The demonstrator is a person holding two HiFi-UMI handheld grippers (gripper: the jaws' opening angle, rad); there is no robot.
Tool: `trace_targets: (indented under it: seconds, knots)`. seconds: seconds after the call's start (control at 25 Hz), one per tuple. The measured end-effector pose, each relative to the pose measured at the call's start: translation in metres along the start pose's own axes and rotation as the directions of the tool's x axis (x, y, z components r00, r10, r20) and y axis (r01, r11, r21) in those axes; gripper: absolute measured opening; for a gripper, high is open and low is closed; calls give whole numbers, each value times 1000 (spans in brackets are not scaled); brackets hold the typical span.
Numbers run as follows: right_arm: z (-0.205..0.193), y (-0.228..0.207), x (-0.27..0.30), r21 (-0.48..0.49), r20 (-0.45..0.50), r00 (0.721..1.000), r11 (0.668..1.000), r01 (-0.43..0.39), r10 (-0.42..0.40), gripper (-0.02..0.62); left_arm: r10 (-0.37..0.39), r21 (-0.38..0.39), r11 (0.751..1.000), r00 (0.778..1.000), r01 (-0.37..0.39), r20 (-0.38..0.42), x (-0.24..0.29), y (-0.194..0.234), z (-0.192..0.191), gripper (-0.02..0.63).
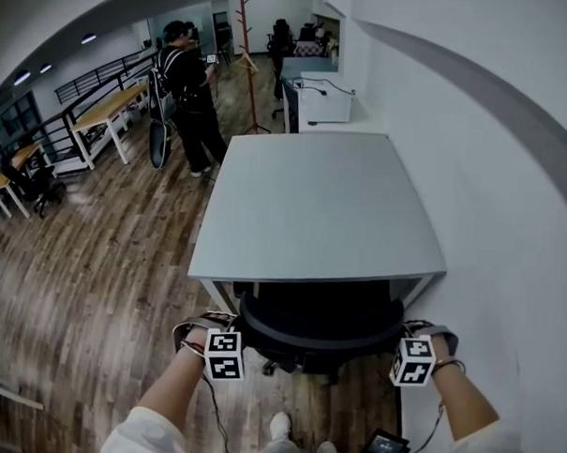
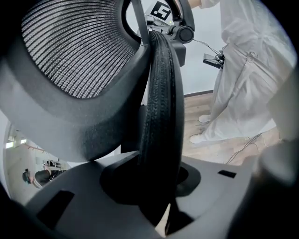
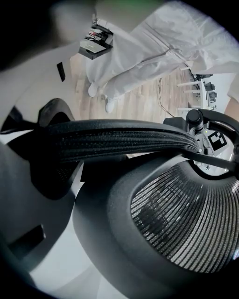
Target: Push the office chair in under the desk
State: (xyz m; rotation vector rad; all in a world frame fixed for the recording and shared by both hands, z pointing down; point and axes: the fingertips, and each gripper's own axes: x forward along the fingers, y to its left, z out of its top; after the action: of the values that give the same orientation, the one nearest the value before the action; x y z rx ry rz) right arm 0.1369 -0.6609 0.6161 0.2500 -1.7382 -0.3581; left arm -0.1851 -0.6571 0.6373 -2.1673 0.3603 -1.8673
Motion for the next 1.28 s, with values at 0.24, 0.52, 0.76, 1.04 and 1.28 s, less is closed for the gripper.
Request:
trace_targets:
  seconds: [0.24, 0.52, 0.76, 1.04, 1.28]
  knots:
    - [-1, -15, 8, -3, -7, 1000, 1000, 0, 0, 126, -2, 4, 1000, 1000, 2, 2, 7, 16, -3, 112]
    - [2, -40, 16, 12, -9, 1000, 1000, 21, -21, 126, 17, 11, 1000, 1000, -17, 6, 12, 44, -11, 112]
    - [5, -55, 16, 26, -8, 1000, 999, 22, -22, 126, 1, 21, 1000, 1000, -1, 4, 12, 62, -13, 113]
    - [5, -76, 21, 38, -11, 999, 999, 36, -36, 132, -5, 27, 1000, 1000, 5, 10, 17, 83, -13, 112]
    - [5, -90, 26, 37, -6, 999, 999, 31, -31, 132, -6, 25, 1000, 1000, 6, 8, 21, 96, -15, 112]
